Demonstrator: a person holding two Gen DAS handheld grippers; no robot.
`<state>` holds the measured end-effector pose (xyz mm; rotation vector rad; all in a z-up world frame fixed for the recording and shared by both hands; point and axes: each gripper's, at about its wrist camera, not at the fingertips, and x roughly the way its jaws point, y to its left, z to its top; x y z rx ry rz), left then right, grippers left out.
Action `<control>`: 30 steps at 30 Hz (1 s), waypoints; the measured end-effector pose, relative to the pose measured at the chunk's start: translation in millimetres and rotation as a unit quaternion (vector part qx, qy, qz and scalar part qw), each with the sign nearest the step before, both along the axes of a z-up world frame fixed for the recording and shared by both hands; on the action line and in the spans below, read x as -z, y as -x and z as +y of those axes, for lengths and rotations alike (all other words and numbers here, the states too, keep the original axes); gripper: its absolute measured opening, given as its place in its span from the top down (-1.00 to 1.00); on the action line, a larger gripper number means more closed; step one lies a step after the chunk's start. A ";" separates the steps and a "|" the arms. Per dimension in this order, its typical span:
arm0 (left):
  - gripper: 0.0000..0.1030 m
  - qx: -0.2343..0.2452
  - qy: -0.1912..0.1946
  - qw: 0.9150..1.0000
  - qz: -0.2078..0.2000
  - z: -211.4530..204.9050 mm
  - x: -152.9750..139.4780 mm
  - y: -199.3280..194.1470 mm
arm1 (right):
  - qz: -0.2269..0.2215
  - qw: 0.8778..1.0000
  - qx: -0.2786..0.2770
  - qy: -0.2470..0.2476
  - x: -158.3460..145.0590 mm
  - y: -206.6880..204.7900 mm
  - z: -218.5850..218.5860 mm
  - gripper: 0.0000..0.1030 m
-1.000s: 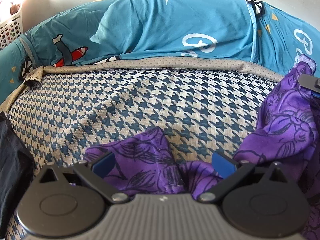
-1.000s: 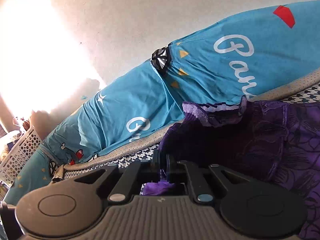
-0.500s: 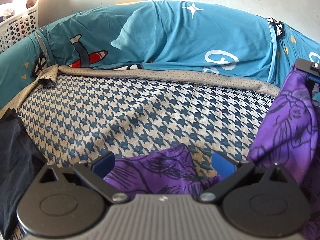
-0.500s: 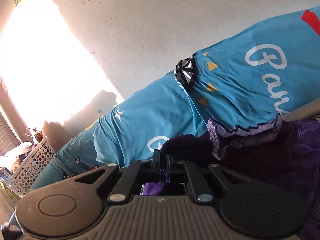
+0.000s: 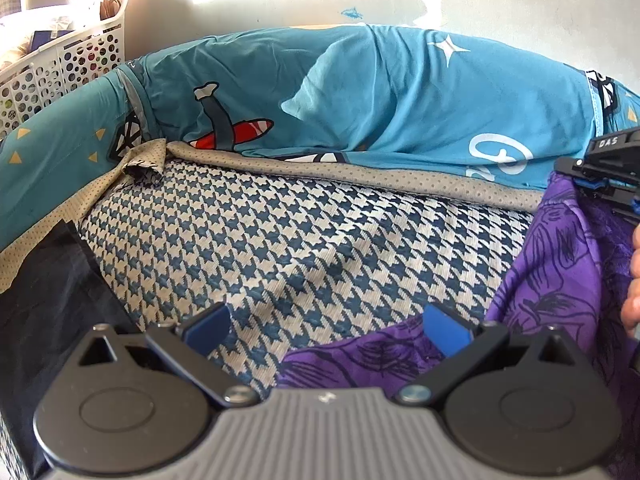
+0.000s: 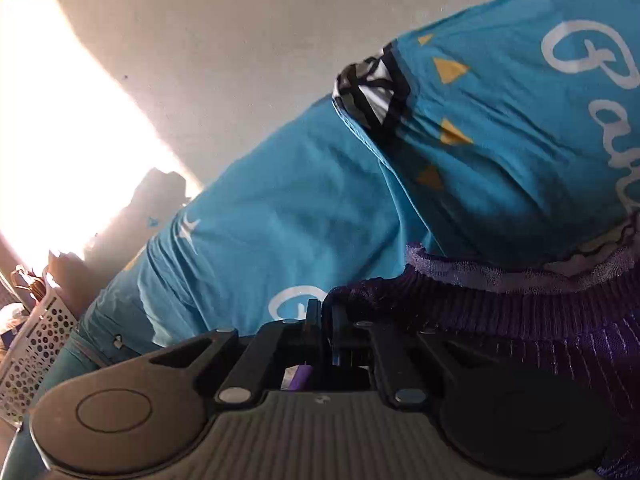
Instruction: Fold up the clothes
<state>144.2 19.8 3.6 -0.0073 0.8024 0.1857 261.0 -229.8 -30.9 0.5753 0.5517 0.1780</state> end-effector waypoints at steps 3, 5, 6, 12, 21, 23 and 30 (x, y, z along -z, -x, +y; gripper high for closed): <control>-1.00 0.002 0.004 1.000 0.005 -2.1 2.1 -0.6 | 0.037 0.999 -0.002 0.040 24.3 -10.3 9.8 0.81; -1.00 0.006 0.003 1.000 0.004 -5.6 1.8 -0.2 | 0.055 0.997 -0.005 0.058 35.7 -14.9 14.1 0.78; -1.00 0.009 0.002 1.000 0.003 -7.5 1.6 0.2 | 0.053 0.997 -0.012 0.059 33.0 -13.8 14.5 0.69; -1.00 0.011 0.006 1.000 -0.002 -12.3 -0.9 1.6 | 0.013 0.997 -0.041 0.063 3.2 15.9 3.6 0.34; -1.00 0.030 0.014 0.999 -0.002 -25.0 -4.0 6.3 | -0.001 0.982 0.029 0.187 -7.2 69.3 -95.5 0.32; -1.00 0.036 0.012 0.999 0.001 -29.8 -2.5 6.2 | 0.008 0.974 0.044 0.221 -4.0 68.9 -120.6 0.32; -1.00 0.044 0.004 0.999 0.006 -42.3 1.5 3.7 | 0.051 0.967 0.037 0.247 9.3 60.5 -177.3 0.09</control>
